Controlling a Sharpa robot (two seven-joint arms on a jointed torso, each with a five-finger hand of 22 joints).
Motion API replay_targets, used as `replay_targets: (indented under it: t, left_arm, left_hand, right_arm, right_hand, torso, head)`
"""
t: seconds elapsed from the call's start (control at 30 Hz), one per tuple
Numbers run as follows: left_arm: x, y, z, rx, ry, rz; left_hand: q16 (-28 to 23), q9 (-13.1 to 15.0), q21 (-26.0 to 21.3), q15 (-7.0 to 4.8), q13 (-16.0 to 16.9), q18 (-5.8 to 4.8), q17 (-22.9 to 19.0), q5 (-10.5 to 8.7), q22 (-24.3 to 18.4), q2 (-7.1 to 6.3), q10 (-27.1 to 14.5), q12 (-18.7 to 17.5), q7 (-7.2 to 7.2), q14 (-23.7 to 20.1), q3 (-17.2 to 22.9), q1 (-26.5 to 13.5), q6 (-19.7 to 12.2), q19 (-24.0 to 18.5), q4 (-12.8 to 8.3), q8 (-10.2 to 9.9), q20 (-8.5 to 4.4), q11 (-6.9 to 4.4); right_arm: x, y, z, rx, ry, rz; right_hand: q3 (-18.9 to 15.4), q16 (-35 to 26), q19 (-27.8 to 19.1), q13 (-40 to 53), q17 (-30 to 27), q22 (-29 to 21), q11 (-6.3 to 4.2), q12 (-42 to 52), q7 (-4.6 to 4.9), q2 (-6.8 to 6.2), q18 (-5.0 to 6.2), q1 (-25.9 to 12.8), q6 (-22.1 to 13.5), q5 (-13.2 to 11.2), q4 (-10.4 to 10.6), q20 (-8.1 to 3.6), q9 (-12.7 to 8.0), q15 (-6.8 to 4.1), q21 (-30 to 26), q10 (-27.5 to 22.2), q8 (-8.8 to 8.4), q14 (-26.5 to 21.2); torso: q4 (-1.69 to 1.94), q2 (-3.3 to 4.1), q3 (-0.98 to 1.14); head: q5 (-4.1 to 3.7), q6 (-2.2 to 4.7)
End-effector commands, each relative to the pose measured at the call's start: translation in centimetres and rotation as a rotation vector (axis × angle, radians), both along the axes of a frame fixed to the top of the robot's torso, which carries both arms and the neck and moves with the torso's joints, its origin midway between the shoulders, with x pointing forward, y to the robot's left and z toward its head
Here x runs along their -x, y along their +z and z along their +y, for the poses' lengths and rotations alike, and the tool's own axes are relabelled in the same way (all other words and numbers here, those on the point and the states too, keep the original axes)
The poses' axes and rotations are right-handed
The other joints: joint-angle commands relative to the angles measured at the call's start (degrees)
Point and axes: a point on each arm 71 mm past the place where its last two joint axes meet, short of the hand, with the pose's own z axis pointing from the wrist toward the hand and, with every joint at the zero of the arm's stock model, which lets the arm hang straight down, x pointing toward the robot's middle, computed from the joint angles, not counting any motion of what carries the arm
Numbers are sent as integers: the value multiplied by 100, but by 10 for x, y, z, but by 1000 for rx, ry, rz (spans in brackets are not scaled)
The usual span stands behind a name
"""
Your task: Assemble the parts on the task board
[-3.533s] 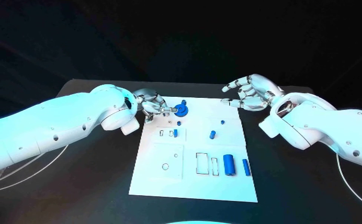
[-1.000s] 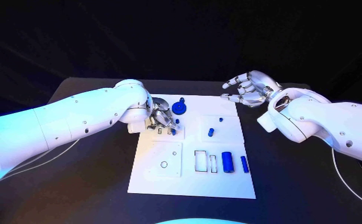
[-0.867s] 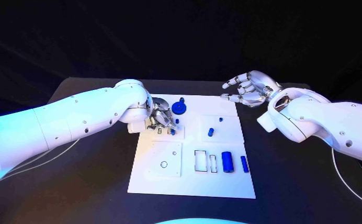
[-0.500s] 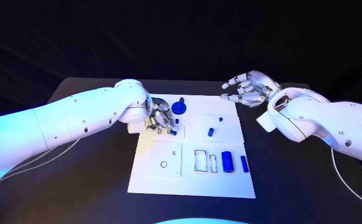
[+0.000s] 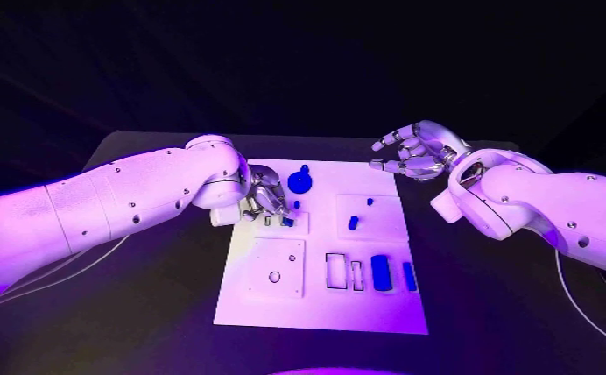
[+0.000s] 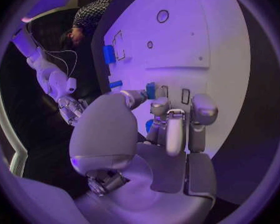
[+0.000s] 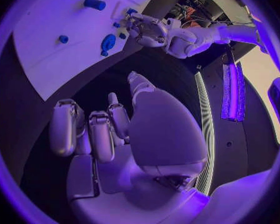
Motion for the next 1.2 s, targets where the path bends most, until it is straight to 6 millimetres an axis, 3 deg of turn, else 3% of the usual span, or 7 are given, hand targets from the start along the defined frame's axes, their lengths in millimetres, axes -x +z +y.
replay_targets:
  t: [0.03, 0.2, 0.33, 0.4, 1.2]
  left_arm:
    - [0, 4, 0, 57, 44, -39]
    - [2, 9, 3, 62, 50, -101]
    - [3, 11, 4, 49, 45, -147]
    - [3, 13, 4, 29, 35, -185]
    - [12, 9, -4, -96, -13, -247]
  left_hand:
    - [52, 627, 66, -47, 65, -80, 1185, 52, 118, -76, 101, 47, -54, 473, 1100, -63, 65, 86, -1020, 44, -13, -3]
    - [118, 685, 171, -93, 172, -112, 1343, 400, 303, -249, 266, 99, -92, 537, 1335, -235, 204, 216, -1229, 44, -58, -51]
    - [134, 699, 194, -105, 186, -120, 1382, 547, 344, -294, 302, 97, -102, 551, 1373, -280, 246, 244, -1285, 33, -70, -63]
    - [157, 715, 243, -125, 244, -137, 1438, 763, 442, -351, 378, 126, -120, 571, 1402, -326, 311, 309, -1347, 23, -88, -83]
    - [154, 750, 373, -175, 403, -188, 1432, 1204, 709, -462, 565, 195, -171, 571, 1444, -433, 483, 481, -1474, -32, -133, -135]
  right_arm:
    - [1, -1, 0, 4, 14, 5]
    - [0, -1, -1, 4, 11, 5]
    - [0, -1, -2, 5, 10, 5]
    - [0, -1, -2, 5, 9, 5]
    - [1, -2, -3, 6, 8, 8]
  right_hand:
    - [18, -18, -47, -5, 804, 274, -39, -18, 11, 55, 90, -8, 39, -3, 31, -6, 5, -14, -21, -12, 39, 437]
    - [19, -19, -47, -7, 803, 273, -39, -20, 10, 60, 91, -15, 42, -3, 34, -7, 5, -15, -22, -13, 40, 436]
    - [19, -19, -47, -7, 803, 273, -39, -20, 10, 60, 91, -15, 42, -3, 34, -7, 5, -15, -22, -13, 40, 436]
    - [19, -19, -47, -7, 803, 273, -39, -20, 10, 60, 91, -15, 42, -3, 34, -7, 5, -15, -22, -13, 40, 436]
    - [18, -18, -40, -4, 807, 281, -42, -16, 7, 69, 88, -37, 47, -5, 36, -11, 6, -19, -15, -9, 42, 438]
  torso:
    - [3, 0, 5]
    - [3, 2, -3]
    - [8, -2, -2]
    - [7, -2, 1]
    - [-4, 5, 6]
  head:
    - [-2, -8]
    - [2, -7]
    - [10, -16]
    - [16, -20]
    - [53, -47]
